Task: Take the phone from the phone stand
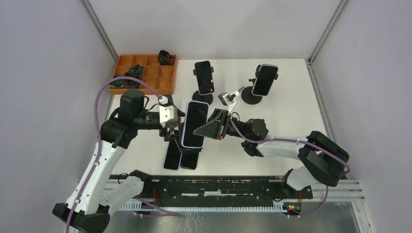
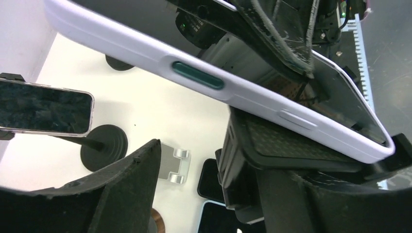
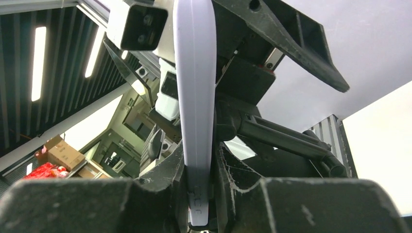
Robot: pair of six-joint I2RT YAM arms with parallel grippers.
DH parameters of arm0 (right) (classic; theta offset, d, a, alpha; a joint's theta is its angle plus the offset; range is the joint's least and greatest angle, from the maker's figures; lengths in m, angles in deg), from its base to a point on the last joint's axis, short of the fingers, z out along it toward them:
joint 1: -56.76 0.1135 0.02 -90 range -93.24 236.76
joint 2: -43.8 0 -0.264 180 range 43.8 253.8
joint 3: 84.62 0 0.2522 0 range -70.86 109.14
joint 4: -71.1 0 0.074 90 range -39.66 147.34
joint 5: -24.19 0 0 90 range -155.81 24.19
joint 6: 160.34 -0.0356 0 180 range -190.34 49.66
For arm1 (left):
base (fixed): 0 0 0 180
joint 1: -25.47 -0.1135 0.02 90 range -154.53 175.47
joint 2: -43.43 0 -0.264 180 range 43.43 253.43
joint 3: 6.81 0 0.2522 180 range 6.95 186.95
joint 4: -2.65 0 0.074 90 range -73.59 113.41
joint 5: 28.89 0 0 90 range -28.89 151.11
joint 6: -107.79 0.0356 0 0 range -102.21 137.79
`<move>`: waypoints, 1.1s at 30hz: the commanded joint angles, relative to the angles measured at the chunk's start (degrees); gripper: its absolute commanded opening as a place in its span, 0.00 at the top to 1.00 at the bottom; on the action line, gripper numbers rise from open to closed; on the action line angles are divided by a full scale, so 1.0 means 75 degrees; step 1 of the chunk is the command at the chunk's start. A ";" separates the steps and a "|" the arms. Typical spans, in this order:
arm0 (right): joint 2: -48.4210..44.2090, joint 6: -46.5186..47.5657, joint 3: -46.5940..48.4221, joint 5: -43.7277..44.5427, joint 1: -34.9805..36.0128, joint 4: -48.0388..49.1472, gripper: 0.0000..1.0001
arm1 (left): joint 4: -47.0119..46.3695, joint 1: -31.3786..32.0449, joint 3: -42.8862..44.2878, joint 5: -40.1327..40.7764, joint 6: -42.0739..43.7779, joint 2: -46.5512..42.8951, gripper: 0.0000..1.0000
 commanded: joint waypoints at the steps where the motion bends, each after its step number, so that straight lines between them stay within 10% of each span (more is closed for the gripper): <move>1: -0.0312 0.0300 0.0489 0.0174 0.0214 0.3797 1.00 | -0.0599 0.0036 0.0084 -0.0453 -0.0901 0.0115 0.28; 18: -0.0654 0.1236 0.0376 0.0283 0.0601 0.2967 1.00 | -0.0594 0.0036 0.0090 -0.0875 -0.0689 0.0081 0.97; 24: -0.0725 0.1291 0.0289 0.0287 0.0580 0.2368 0.75 | -0.0072 0.0033 0.0345 -0.0694 0.0546 0.0070 0.98; 33: -0.1220 0.1601 -0.0070 0.0570 0.0378 0.1261 0.68 | 0.0479 0.0036 0.0569 -0.0465 0.1578 0.0033 0.98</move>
